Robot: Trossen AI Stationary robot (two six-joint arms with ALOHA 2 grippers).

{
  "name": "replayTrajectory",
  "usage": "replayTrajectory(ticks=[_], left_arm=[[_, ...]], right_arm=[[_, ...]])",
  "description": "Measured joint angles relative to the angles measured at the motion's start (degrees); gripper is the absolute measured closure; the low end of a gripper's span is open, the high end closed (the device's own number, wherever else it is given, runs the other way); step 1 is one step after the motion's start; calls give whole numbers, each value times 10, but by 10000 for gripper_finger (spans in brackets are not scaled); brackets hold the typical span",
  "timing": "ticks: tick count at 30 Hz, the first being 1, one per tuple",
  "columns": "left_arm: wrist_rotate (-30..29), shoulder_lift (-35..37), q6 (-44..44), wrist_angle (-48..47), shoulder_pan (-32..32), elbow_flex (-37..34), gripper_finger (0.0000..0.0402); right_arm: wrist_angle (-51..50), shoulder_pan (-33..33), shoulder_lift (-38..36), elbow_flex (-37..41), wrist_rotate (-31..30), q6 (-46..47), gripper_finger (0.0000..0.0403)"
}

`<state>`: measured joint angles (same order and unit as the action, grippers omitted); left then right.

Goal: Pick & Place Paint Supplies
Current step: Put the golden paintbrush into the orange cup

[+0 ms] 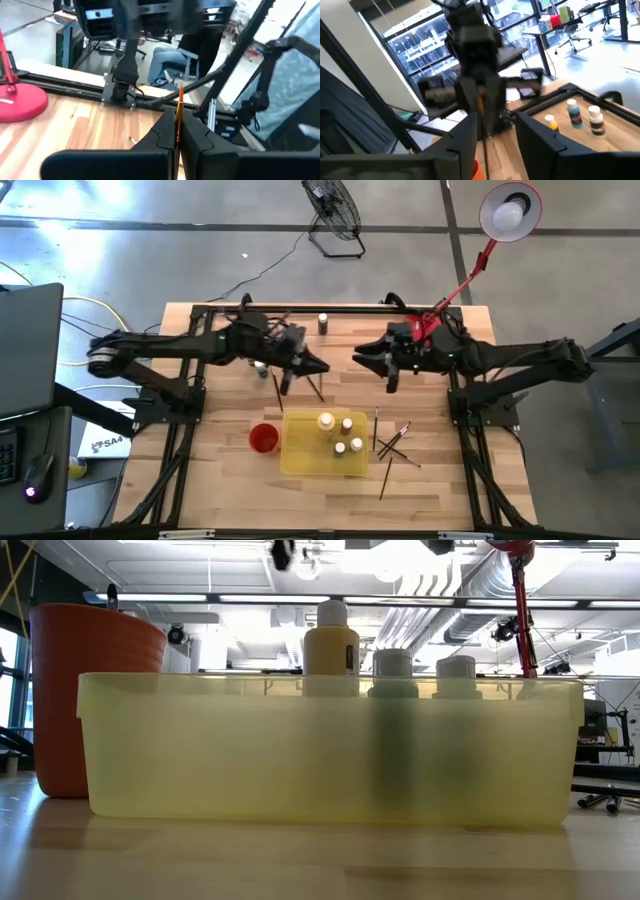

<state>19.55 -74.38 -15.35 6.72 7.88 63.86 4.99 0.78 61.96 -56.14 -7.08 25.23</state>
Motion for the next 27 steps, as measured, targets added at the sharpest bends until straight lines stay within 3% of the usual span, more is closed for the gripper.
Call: replayTrajectory(ticks=[5, 8, 12, 18, 22, 27], left_arm=[[25, 96, 51, -95, -30, 0, 400], [11, 152, 79, -176, -61, 0, 400], [-114, 211, 76, -282, -114, 0, 400], [-284, 249, 19, -301, -209, -51, 400], [-347, 246, -31, -285, -271, -101, 400], [-396, 245, -59, -193, -328, -169, 400]], right_arm=[[-51, 4, -33, 0, -1, 3, 273], [-64, 5, -38, 0, -3, 3, 272], [-67, 3, -38, 0, -6, 3, 272], [-69, 3, -35, 0, -61, 0, 272], [-70, 3, -35, 0, -79, 0, 272], [-71, 3, -35, 0, -80, 0, 272]])
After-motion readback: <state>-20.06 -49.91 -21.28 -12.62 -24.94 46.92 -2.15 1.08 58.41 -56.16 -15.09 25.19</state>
